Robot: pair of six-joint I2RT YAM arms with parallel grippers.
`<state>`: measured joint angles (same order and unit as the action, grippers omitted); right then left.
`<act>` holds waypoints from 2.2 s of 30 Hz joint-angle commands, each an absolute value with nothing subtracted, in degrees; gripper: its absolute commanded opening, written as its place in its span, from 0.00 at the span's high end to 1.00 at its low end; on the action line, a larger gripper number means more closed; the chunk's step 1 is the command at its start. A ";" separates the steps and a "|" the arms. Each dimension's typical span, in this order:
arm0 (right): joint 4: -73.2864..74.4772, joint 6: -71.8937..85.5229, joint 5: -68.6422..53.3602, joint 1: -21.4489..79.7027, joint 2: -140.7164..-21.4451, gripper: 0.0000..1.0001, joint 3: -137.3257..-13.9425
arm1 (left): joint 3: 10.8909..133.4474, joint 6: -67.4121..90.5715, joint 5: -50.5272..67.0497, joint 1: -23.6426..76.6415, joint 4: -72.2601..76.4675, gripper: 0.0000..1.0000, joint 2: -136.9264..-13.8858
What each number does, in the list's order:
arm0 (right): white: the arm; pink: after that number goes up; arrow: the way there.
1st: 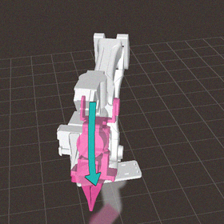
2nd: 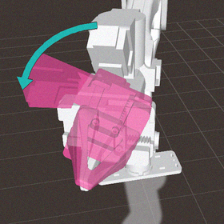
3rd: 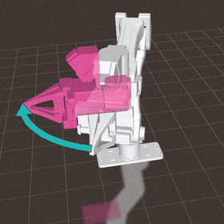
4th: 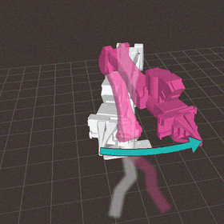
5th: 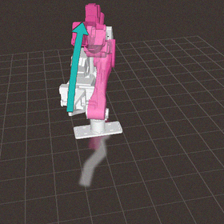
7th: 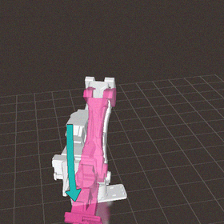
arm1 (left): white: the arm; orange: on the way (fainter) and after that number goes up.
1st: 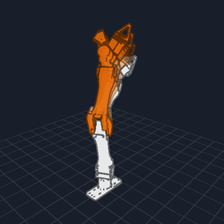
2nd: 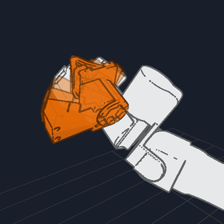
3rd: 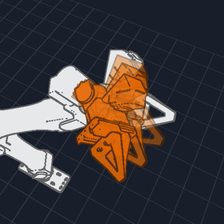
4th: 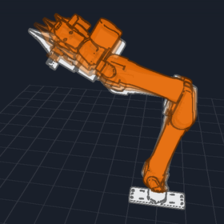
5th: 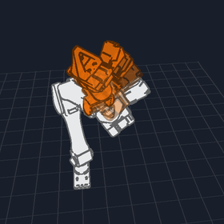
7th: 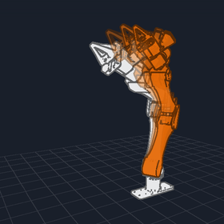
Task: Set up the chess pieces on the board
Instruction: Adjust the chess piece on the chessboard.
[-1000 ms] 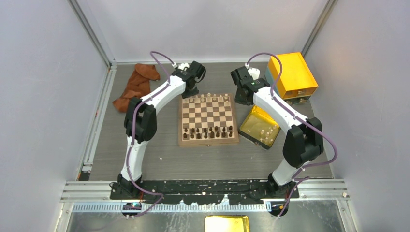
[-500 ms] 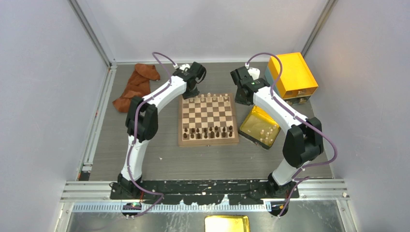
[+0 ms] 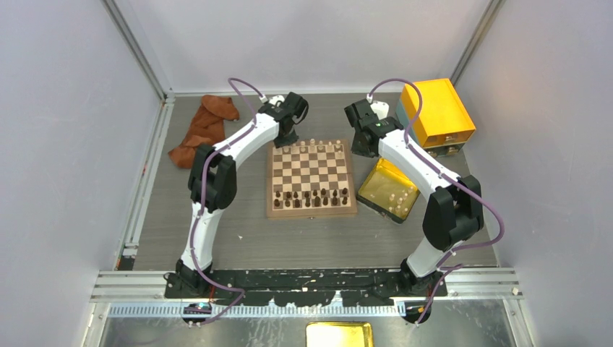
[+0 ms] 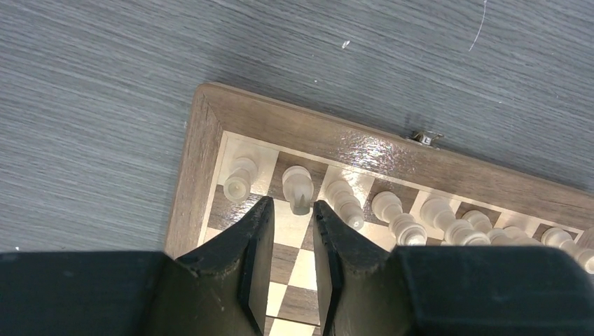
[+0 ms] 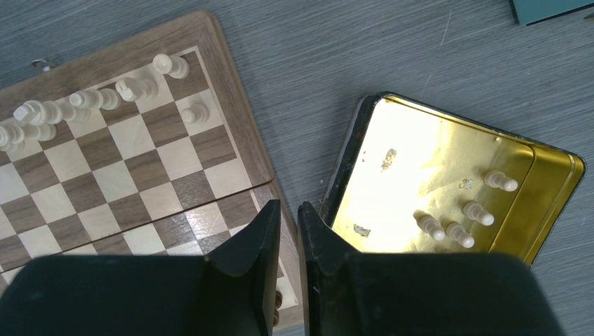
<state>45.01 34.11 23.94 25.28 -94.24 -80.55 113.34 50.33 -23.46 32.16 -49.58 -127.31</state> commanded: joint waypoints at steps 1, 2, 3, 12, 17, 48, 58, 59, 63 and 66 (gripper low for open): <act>43.51 33.84 26.15 25.22 -93.06 0.79 -82.22 | 115.60 49.66 -23.34 31.74 -48.26 0.72 -127.66; 43.51 33.84 26.19 25.16 -93.02 0.79 -82.24 | 115.54 49.61 -23.30 31.73 -48.19 0.72 -127.70; 43.51 33.84 26.19 25.17 -93.06 0.79 -82.13 | 115.44 49.57 -23.21 31.73 -48.14 0.72 -127.69; 43.33 33.93 26.24 25.17 -93.17 0.80 -82.15 | 115.22 49.31 -22.51 31.47 -47.70 0.76 -127.97; 43.33 33.90 26.28 25.19 -93.28 0.80 -82.01 | 115.22 49.22 -22.41 31.38 -47.64 0.78 -128.06; 42.92 34.26 26.52 25.16 -93.32 0.82 -81.77 | 115.21 44.37 -19.45 31.00 -49.13 0.90 -128.48; 43.00 34.14 26.52 25.14 -93.69 0.82 -82.20 | 115.43 41.75 -18.31 30.93 -49.12 0.93 -128.77; 43.05 34.18 26.62 25.13 -93.74 0.82 -82.26 | 115.49 41.42 -18.24 30.94 -49.13 0.94 -128.84; 43.07 34.08 26.62 25.07 -94.09 0.82 -82.43 | 115.49 40.01 -18.43 30.87 -48.91 0.94 -128.93; 43.07 34.10 26.59 25.13 -94.24 0.82 -82.64 | 115.46 38.98 -18.34 30.91 -48.63 0.95 -129.05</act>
<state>44.60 34.13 24.43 25.28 -94.24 -80.55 113.56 41.39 -18.92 31.20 -48.66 -128.49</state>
